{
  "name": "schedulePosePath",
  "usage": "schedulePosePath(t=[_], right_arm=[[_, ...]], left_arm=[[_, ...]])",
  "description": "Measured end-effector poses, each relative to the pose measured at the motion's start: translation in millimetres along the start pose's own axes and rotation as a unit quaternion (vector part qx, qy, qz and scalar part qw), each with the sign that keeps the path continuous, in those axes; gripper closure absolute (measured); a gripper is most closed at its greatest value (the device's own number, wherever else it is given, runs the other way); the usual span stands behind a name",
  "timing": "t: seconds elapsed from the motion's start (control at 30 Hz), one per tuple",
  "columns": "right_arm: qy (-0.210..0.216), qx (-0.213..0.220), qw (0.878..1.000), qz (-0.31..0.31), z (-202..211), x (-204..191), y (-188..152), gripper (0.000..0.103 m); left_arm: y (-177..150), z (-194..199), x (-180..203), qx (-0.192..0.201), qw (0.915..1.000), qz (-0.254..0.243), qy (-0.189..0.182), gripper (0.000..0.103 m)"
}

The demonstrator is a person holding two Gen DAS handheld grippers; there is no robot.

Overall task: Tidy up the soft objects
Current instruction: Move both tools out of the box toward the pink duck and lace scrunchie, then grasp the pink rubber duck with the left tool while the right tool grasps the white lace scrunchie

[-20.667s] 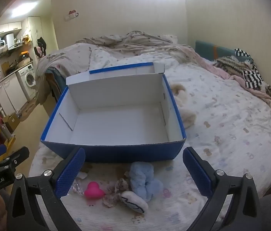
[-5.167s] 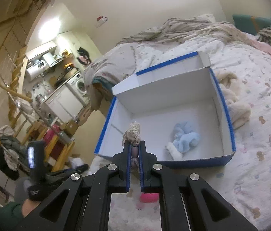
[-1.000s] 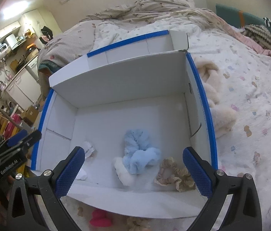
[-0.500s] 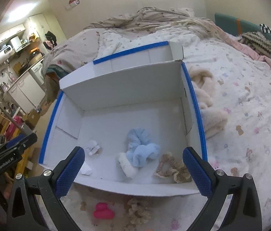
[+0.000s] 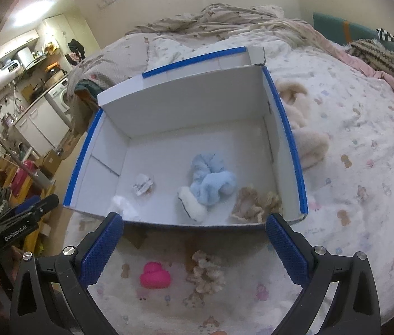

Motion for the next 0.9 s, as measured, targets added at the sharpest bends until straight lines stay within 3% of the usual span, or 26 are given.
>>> schedulePosePath(t=[0.17, 0.37, 0.53, 0.77, 0.9], right_arm=[[0.002, -0.001, 1.0, -0.005, 1, -3, -8, 0.0], [-0.01, -0.032, 0.999, -0.013, -5, -1, -22, 0.0], [-0.022, -0.045, 0.999, -0.011, -9, 0, -26, 0.0], [-0.054, -0.066, 0.995, -0.041, -17, 19, -29, 0.0], [-0.079, -0.08, 0.991, -0.079, -22, 40, -34, 0.0]], left_arm=[[-11, -2, -1, -0.023, 0.9997, 0.006, -0.006, 0.038], [-19, -3, 4, -0.024, 0.9997, -0.005, -0.001, 0.038], [-25, -12, 14, -0.051, 0.9986, -0.014, -0.009, 0.038], [-43, -33, 42, -0.113, 0.9913, -0.037, -0.056, 0.038], [-56, -38, 77, -0.134, 0.9844, -0.075, -0.086, 0.038]])
Point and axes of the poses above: each gripper's, at about its wrist camera, not at the fingertips, and z roughly against the way its jaws point, x to its right, y to its top, the point moved 3 cm from there along -z, roughly the way its jaws point, and after that the axes turned 15 degrees about y, right-handed, at the moved point
